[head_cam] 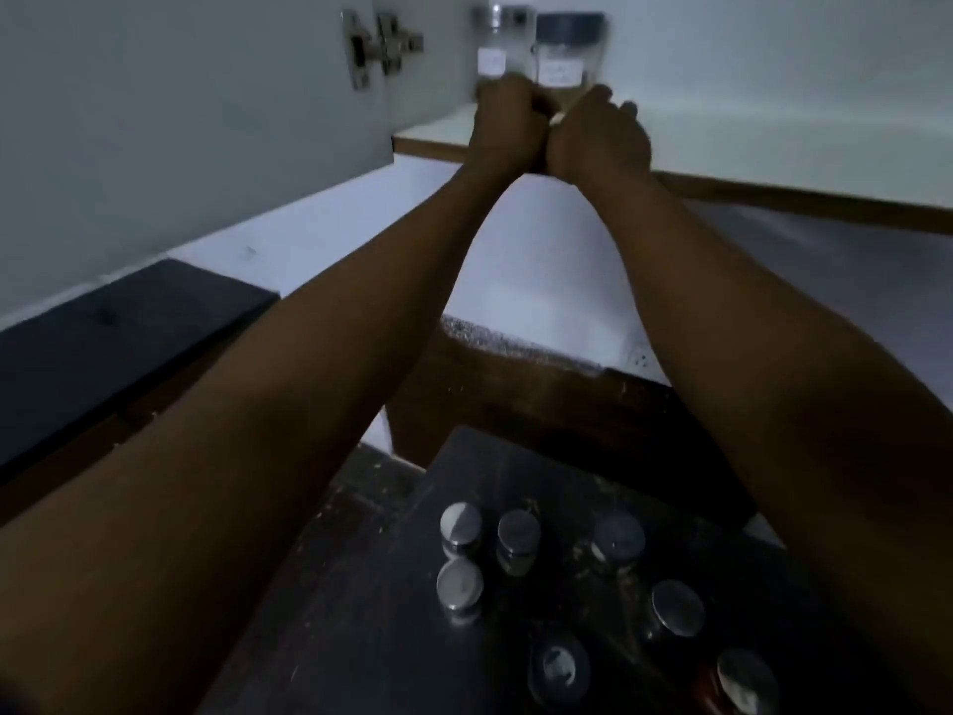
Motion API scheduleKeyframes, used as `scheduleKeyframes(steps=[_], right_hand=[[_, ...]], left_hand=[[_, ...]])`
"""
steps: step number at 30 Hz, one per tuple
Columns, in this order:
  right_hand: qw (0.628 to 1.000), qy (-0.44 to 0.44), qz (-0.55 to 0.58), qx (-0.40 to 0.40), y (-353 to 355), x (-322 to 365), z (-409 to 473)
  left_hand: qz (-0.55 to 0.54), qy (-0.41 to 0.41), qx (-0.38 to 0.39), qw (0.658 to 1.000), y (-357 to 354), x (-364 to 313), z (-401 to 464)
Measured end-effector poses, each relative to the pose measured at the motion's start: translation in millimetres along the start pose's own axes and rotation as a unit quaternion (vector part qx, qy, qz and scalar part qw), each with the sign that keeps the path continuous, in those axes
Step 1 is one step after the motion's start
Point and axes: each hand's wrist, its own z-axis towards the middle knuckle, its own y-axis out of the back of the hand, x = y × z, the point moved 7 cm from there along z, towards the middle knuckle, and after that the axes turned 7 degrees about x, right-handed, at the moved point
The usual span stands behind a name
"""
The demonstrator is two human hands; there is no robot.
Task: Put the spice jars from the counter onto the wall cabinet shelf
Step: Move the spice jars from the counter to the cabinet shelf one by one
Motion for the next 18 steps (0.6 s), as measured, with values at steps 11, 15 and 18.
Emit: scheduleKeyframes(steps=[11, 15, 18], right_hand=[[0.957, 0.166, 0.225, -0.073, -105, -38, -160], [0.970, 0.116, 0.164, 0.138, -217, -89, -230], [0.952, 0.082, 0.116, 0.271, -286, -119, -285]], left_hand=[[-0.149, -0.075, -0.079, 0.983, -46, 59, -176], [-0.087, 0.057, 0.035, 0.994, -102, 136, -264], [-0.056, 0.153, 0.115, 0.980, -136, 188, -334]])
